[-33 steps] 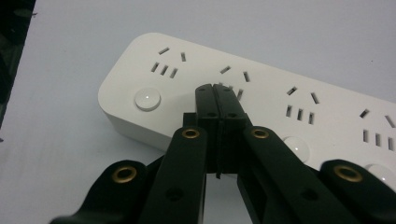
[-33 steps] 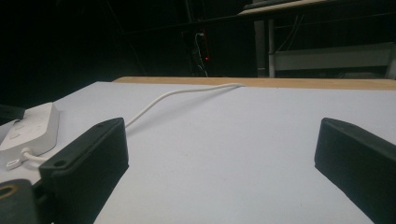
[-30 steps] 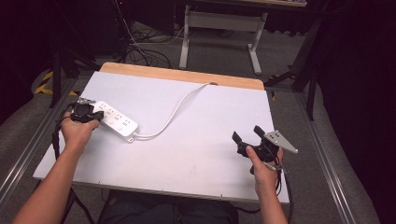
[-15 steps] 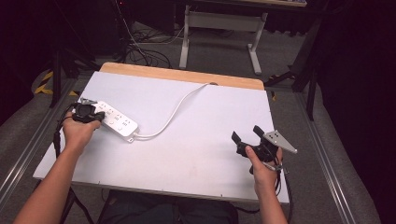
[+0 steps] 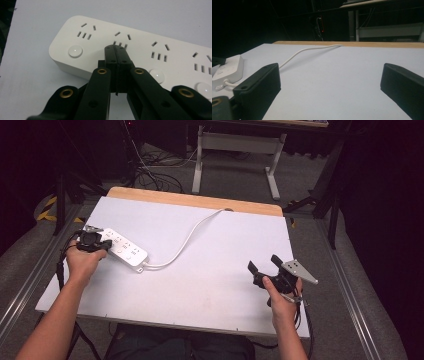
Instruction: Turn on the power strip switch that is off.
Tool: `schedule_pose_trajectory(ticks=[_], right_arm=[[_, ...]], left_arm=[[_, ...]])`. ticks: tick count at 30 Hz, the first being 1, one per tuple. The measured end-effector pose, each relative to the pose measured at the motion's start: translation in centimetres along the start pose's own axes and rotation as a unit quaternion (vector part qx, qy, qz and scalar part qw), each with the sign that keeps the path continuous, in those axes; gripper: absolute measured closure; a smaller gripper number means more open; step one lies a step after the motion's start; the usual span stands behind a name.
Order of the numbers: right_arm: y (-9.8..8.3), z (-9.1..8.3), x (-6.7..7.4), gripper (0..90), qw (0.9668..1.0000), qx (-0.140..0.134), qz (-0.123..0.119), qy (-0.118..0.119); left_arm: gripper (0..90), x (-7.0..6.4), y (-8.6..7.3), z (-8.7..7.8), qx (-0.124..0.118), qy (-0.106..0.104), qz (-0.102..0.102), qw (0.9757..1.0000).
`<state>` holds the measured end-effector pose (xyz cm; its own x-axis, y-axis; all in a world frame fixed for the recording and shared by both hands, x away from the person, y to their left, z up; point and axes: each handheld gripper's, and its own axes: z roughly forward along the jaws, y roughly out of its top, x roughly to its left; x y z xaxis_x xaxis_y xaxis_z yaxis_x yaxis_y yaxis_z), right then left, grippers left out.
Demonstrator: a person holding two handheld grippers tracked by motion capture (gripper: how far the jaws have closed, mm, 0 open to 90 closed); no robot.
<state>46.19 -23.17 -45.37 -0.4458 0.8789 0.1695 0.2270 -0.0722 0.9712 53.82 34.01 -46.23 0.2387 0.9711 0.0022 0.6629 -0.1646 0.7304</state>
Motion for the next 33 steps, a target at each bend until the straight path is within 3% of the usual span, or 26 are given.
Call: schedule_pose_trajectory(ticks=[3,24,33], right_arm=[[0.0,0.1,0.0,3.3,1.0,0.002,0.0,0.0],[-0.1,0.2,0.1,3.3,1.0,0.006,-0.002,0.004],[-0.1,0.2,0.0,3.3,1.0,0.006,0.0,0.003]], left_arm=[[90.0,0.4,-0.1,-0.2,-0.001,-0.01,-0.003,0.9999],[88.1,0.5,0.1,-0.1,-0.015,-0.006,-0.004,0.9999],[84.5,0.2,0.3,-1.2,-0.064,-0.018,-0.004,0.9978]])
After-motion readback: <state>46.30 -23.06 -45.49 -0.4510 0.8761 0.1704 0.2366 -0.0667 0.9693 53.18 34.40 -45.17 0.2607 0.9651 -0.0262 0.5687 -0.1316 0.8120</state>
